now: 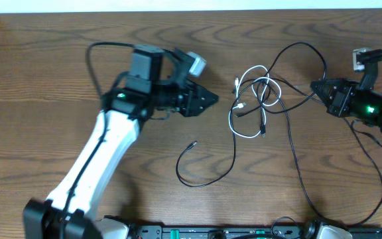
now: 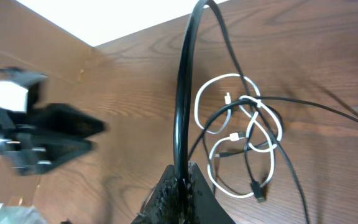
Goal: Untangle cables
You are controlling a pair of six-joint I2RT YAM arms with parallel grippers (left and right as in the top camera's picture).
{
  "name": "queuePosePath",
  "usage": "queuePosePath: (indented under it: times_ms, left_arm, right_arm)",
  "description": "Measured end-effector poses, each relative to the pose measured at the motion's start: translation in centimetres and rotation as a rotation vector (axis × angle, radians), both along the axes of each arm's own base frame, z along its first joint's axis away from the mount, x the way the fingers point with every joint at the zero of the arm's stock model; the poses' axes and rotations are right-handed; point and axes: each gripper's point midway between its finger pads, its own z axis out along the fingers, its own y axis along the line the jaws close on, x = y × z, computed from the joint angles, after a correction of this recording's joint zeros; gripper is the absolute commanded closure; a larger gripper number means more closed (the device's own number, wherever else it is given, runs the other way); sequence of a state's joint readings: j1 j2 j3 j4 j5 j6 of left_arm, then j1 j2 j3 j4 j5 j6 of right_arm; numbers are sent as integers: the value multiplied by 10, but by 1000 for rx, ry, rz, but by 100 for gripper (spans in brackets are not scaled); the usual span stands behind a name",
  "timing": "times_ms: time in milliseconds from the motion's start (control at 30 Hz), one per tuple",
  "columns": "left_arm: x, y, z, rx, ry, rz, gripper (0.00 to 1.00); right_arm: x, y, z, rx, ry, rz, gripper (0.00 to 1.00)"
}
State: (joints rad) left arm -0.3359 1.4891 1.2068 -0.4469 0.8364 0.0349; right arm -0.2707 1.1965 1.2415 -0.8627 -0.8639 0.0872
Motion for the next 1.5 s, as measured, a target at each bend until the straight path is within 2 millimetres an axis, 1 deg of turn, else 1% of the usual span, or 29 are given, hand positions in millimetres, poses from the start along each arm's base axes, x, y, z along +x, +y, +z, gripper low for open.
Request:
queuePosePath:
  times_ms: [133,233,400,467,600,667,767,933,1067,1167,1333,1433,1500]
  left_arm:
    - [-1,-30,-27,14,12,-81,52]
    - [-1,-46,-44,26,21,-116,53]
    - [7,-52,-76,117,25,-83,53]
    - [13,-52,-82,142,12,-65,53]
    - [25,-52,-81,151,-41,-36,53]
    - [33,-53,-77,149,-83,-17,53]
    - [40,-54,-72,143,-118,-3,53]
    - [45,-55,-68,134,-147,6,53]
    - [48,-57,-66,125,-164,7,53]
    - [50,-58,-71,129,-156,6,53]
    - [50,-65,-89,116,-123,-24,53]
    - [49,-71,-91,96,-126,-45,53]
    - [45,-78,-87,78,-137,-66,52]
  right_arm:
    - [-5,4,8,14,-24,18,99]
    - [-9,7,14,19,-40,24,99]
    - [-18,11,23,28,-65,38,99]
    - [-21,13,25,33,-68,43,99]
    - [-30,17,27,49,-57,55,99]
    - [-34,20,27,58,-48,62,99]
    - [-41,23,27,72,-33,74,99]
    - [-50,26,28,77,-27,84,99]
    - [-58,30,34,76,-49,93,99]
    - [-64,33,41,77,-76,104,99]
    - [-75,38,47,87,-91,120,99]
    - [-78,39,46,95,-83,125,99]
    - [-78,39,46,97,-81,126,99]
